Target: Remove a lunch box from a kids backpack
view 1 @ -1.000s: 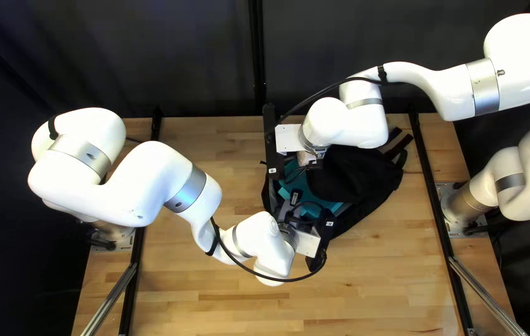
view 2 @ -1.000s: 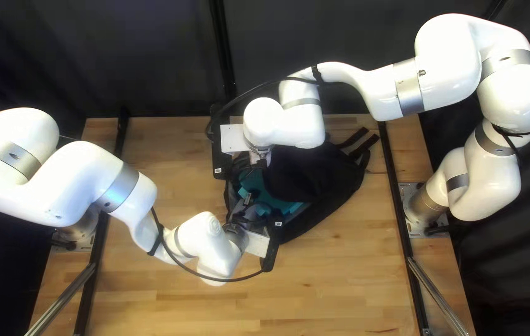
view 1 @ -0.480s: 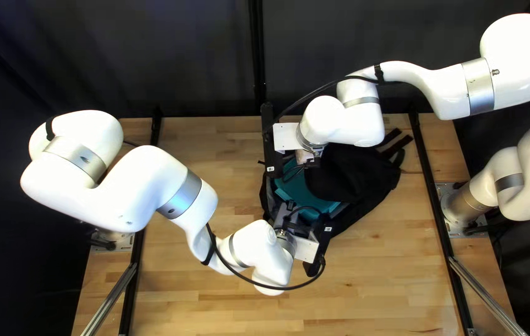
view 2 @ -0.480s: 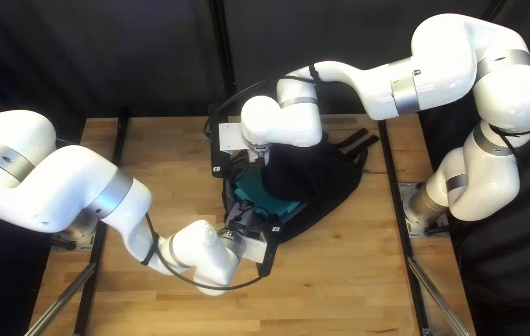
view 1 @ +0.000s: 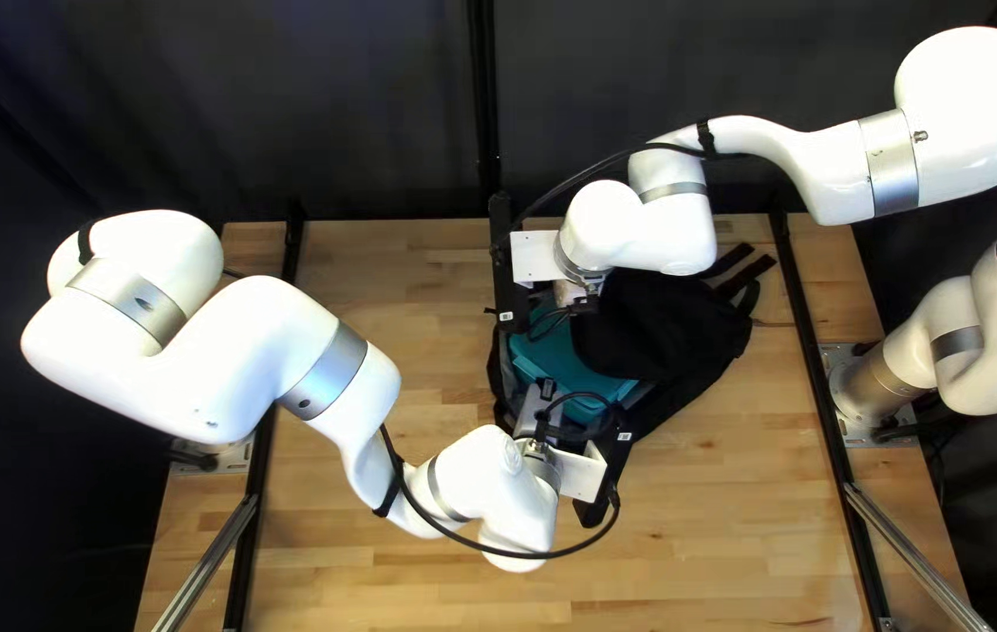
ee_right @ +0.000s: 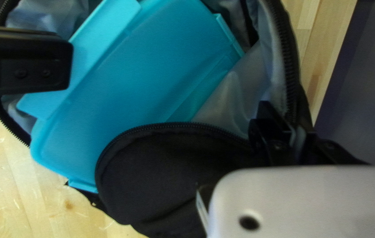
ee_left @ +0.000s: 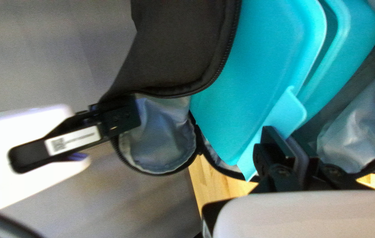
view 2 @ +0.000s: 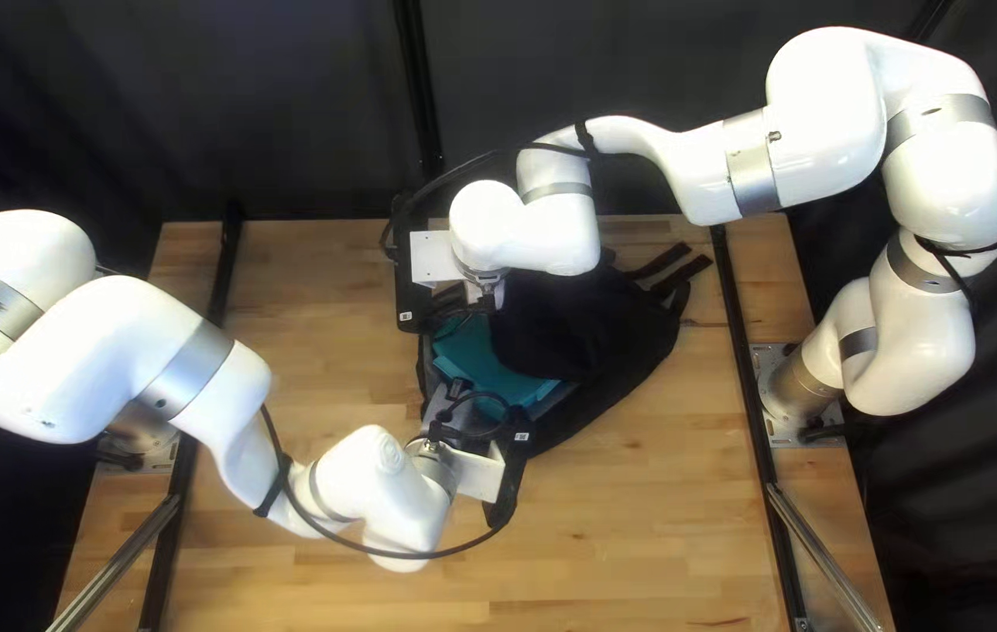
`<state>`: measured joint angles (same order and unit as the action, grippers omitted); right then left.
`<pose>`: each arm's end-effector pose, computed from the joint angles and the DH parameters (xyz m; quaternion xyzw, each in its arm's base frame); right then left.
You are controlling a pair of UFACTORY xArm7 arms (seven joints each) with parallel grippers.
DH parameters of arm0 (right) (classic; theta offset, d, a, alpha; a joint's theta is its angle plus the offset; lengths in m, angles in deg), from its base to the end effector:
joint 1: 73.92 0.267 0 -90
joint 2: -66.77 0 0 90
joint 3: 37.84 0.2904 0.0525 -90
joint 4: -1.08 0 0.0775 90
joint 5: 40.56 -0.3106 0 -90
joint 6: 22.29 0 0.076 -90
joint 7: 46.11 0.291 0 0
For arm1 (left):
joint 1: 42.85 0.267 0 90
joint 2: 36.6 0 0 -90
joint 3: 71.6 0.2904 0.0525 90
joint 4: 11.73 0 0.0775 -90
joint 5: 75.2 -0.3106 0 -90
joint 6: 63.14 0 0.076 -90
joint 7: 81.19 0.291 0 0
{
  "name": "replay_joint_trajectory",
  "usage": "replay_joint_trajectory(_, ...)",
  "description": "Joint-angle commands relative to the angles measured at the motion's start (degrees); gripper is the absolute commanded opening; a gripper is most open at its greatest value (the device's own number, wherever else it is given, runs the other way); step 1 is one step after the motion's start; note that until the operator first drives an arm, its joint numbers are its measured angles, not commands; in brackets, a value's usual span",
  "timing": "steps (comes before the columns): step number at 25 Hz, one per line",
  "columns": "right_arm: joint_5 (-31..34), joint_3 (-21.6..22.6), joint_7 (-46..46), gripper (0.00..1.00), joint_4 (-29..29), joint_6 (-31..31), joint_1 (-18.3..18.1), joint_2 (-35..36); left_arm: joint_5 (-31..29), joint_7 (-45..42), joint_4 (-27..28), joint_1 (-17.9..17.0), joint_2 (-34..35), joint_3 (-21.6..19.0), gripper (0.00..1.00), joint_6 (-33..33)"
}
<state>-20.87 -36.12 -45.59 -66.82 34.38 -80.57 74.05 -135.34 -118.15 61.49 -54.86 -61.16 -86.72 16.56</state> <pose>0.4915 -0.1103 0.1885 0.9881 0.0419 0.0286 0.1454 0.5121 0.0033 0.1575 -0.8767 0.1428 -0.0290 0.4584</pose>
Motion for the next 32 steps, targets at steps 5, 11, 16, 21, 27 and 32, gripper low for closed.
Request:
replay_joint_trajectory(5,0.0,0.0,-0.1,0.00,-0.2,-0.4,-0.1,0.8,1.2,1.5,2.0,-1.0,0.2,-0.4,0.00,3.4)
replay_joint_trajectory(11,-0.3,-0.1,-0.4,0.00,-1.1,-0.3,-0.2,1.9,1.7,3.4,4.4,-1.8,0.5,-0.7,0.00,6.5)
replay_joint_trajectory(16,-0.3,-0.1,-0.5,0.00,-1.0,-0.3,-0.3,1.8,1.8,4.1,5.5,-2.1,0.4,-0.7,0.00,7.5)
replay_joint_trajectory(21,-0.4,-0.3,-0.7,0.00,-0.8,-0.5,-0.5,1.8,2.7,3.7,5.5,-3.0,0.7,-1.2,0.00,9.2)
replay_joint_trajectory(27,-0.7,-0.5,-1.1,0.00,-1.2,-1.0,-0.8,2.9,4.2,3.4,6.4,-4.3,1.0,-1.9,0.00,12.0)
replay_joint_trajectory(32,-0.9,-0.8,-1.5,0.00,-0.5,-1.0,-1.3,2.2,6.5,2.3,6.6,-5.9,1.4,-2.9,0.00,15.1)
